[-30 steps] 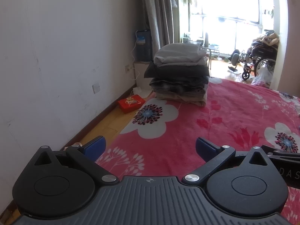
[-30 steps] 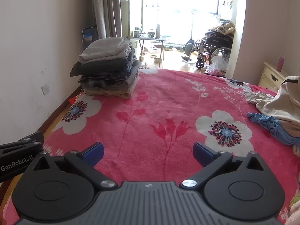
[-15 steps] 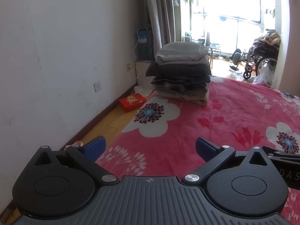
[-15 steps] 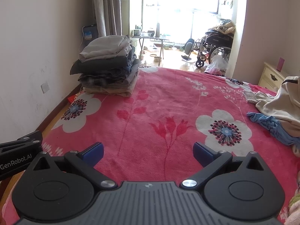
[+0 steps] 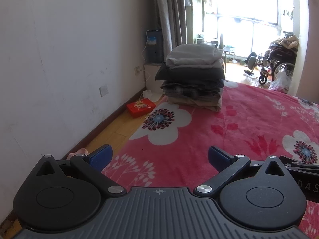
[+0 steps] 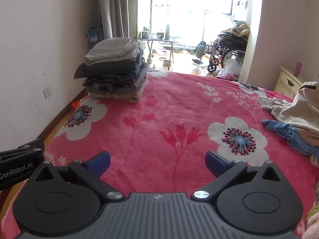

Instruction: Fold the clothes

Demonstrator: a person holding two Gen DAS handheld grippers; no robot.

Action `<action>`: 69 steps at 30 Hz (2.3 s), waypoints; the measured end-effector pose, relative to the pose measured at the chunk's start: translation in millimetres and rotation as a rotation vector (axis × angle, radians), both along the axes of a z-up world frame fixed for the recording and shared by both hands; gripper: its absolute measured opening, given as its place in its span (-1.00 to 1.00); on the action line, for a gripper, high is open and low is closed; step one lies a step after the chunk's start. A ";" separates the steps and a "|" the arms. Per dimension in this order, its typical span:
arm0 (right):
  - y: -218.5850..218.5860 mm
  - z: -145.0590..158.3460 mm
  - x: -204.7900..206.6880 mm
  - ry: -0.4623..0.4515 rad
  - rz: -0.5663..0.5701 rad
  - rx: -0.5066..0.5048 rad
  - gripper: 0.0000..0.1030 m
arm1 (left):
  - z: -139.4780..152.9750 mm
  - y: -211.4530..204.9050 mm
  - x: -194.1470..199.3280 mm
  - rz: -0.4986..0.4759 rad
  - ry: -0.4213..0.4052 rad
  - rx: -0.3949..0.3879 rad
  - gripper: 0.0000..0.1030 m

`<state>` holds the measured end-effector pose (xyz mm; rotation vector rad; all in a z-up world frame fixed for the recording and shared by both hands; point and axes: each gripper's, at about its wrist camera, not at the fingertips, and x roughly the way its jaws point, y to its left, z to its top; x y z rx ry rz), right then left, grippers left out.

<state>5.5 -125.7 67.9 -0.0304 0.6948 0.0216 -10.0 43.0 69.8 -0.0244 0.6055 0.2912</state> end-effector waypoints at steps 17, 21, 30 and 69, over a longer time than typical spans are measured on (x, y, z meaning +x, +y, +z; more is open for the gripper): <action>1.7 3.4 -1.3 -0.011 0.001 -0.017 1.00 | 2.2 1.0 -1.7 0.004 -0.010 0.004 0.99; 2.3 3.4 -1.8 -0.014 -0.003 -0.021 1.00 | 3.1 3.8 -1.3 0.010 -0.015 0.006 0.99; 3.7 10.0 -2.3 -0.047 0.005 -0.009 1.00 | 10.9 10.7 -1.8 0.022 -0.040 0.026 0.99; 59.8 15.9 114.9 -0.067 0.173 0.001 1.00 | 22.9 36.6 100.2 0.085 -0.033 0.178 0.99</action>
